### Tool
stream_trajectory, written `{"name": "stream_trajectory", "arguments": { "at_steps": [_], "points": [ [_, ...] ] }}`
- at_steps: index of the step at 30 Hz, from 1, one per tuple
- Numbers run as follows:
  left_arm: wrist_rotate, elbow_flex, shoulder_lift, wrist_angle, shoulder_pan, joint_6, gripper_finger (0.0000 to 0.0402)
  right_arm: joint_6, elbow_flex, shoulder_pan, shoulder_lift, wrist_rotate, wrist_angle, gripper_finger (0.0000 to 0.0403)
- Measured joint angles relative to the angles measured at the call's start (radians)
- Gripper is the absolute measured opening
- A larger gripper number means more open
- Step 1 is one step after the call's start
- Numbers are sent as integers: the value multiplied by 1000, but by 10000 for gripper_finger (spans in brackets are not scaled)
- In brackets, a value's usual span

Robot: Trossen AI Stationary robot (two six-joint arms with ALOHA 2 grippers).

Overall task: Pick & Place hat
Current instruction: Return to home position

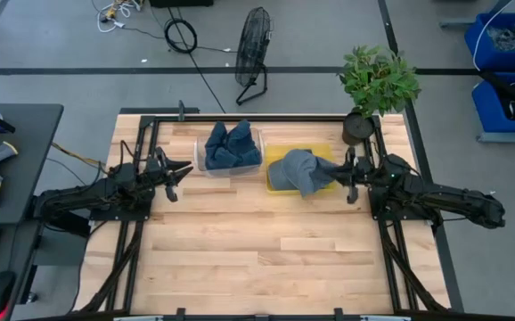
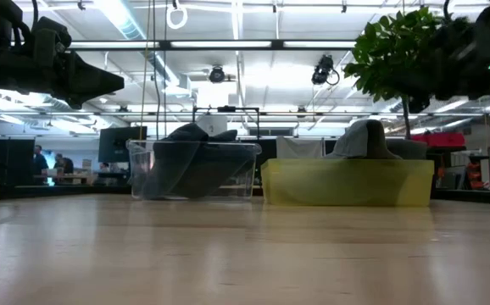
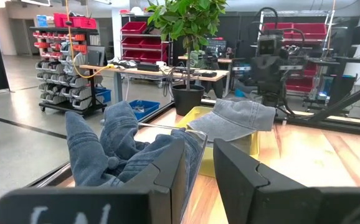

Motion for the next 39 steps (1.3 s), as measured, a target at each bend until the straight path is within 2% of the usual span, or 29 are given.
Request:
{"name": "stream_trajectory", "arguments": {
  "at_steps": [3, 5, 7, 11, 16, 23, 29, 34, 39],
  "points": [
    [0, 0, 0, 0, 0, 0, 87, 45, 1, 21, -38, -122, -37, 13],
    [0, 0, 0, 0, 0, 0, 87, 54, 1, 37, -57, -146, -67, 13],
    [0, 0, 0, 0, 0, 0, 87, 35, 1, 47, -68, -108, -68, 13],
    [0, 0, 0, 0, 0, 0, 87, 21, 1, 61, -75, 39, -111, 13],
    [0, 0, 0, 0, 0, 0, 87, 78, 1, 94, -75, 179, -190, 13],
    [0, 0, 0, 0, 0, 0, 87, 70, 1, 161, -94, 198, -190, 13],
    [0, 0, 0, 0, 0, -1, 87, 80, 1, 180, -171, 301, -251, 13],
    [0, 0, 0, 0, 0, 0, 87, 62, 0, 185, -237, 273, -253, 13],
    [0, 0, 0, 0, 0, 0, 87, 32, 0, 185, -244, 273, -256, 13]
  ]
}}
